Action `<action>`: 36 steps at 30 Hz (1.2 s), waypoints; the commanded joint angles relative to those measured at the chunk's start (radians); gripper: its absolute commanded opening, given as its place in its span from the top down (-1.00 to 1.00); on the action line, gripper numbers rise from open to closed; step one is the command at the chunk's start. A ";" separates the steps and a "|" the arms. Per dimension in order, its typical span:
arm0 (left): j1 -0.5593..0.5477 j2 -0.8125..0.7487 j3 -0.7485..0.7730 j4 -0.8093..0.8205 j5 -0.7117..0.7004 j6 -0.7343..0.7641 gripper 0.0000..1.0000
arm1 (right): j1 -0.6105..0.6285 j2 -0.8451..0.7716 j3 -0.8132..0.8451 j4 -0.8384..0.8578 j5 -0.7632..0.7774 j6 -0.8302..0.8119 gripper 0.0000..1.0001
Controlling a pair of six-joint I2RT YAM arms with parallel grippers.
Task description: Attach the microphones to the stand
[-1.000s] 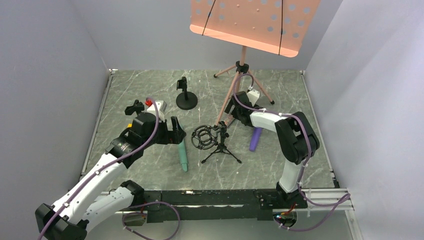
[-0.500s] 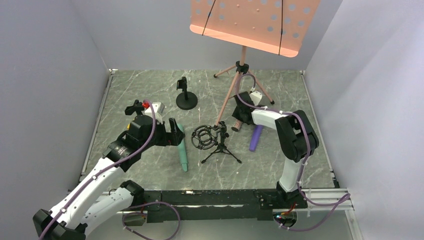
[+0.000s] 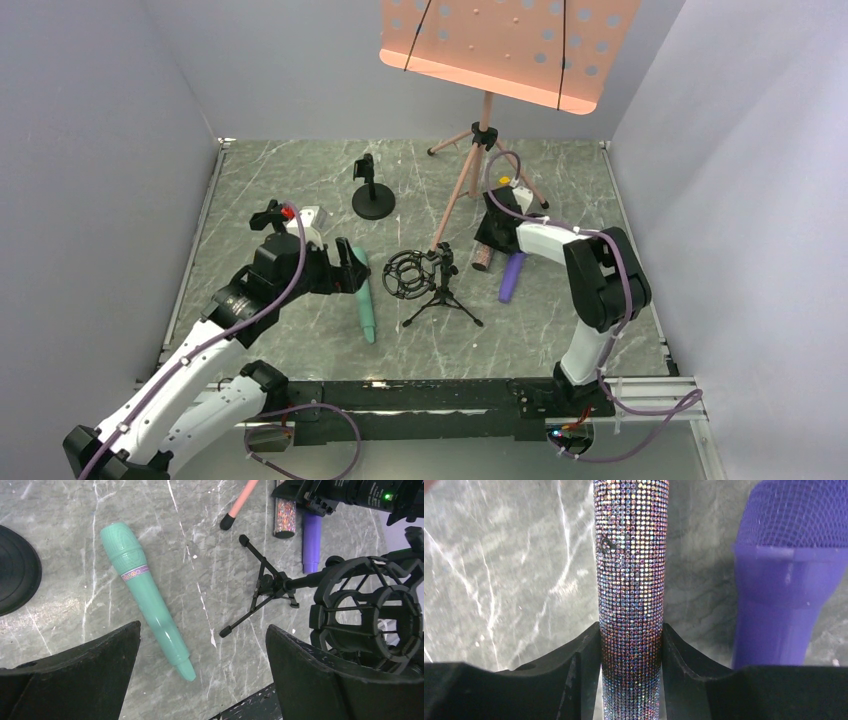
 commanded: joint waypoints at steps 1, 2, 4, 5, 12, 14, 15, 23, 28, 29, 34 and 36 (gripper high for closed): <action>-0.004 -0.038 0.003 0.021 0.021 -0.016 -0.99 | -0.004 -0.092 -0.056 -0.012 -0.085 -0.072 0.76; -0.003 -0.041 0.003 0.022 0.022 -0.016 -0.99 | -0.004 -0.118 -0.068 0.005 -0.098 -0.087 0.87; -0.003 -0.045 0.010 0.022 0.024 -0.015 -0.99 | -0.004 -0.174 -0.094 0.040 -0.128 -0.119 1.00; -0.003 -0.046 0.014 0.020 0.025 -0.013 -0.99 | -0.004 -0.198 -0.101 0.049 -0.142 -0.129 1.00; -0.003 -0.048 0.058 -0.010 0.019 0.001 -0.99 | -0.010 -0.409 -0.130 0.086 -0.252 -0.251 1.00; -0.003 -0.052 0.066 -0.019 0.018 0.002 -0.99 | -0.021 -0.469 -0.145 0.089 -0.302 -0.292 1.00; -0.003 -0.055 0.072 -0.023 0.018 0.003 -0.99 | -0.029 -0.495 -0.151 0.086 -0.325 -0.317 1.00; -0.004 -0.076 0.130 -0.004 0.085 0.012 -0.99 | -0.185 -0.562 -0.101 -0.152 -0.687 -0.531 1.00; -0.004 -0.078 0.134 0.150 0.237 -0.025 -0.99 | -0.192 -0.622 -0.068 -0.315 -0.833 -0.719 1.00; -0.003 -0.069 0.133 0.188 0.271 -0.037 -0.99 | -0.192 -0.657 -0.082 -0.308 -0.851 -0.741 1.00; -0.003 0.003 0.171 0.319 0.382 -0.098 -0.99 | -0.194 -0.789 -0.035 -0.328 -0.876 -0.893 1.00; -0.002 0.029 0.200 0.350 0.405 -0.115 -0.99 | -0.204 -0.783 0.043 -0.383 -0.914 -0.952 1.00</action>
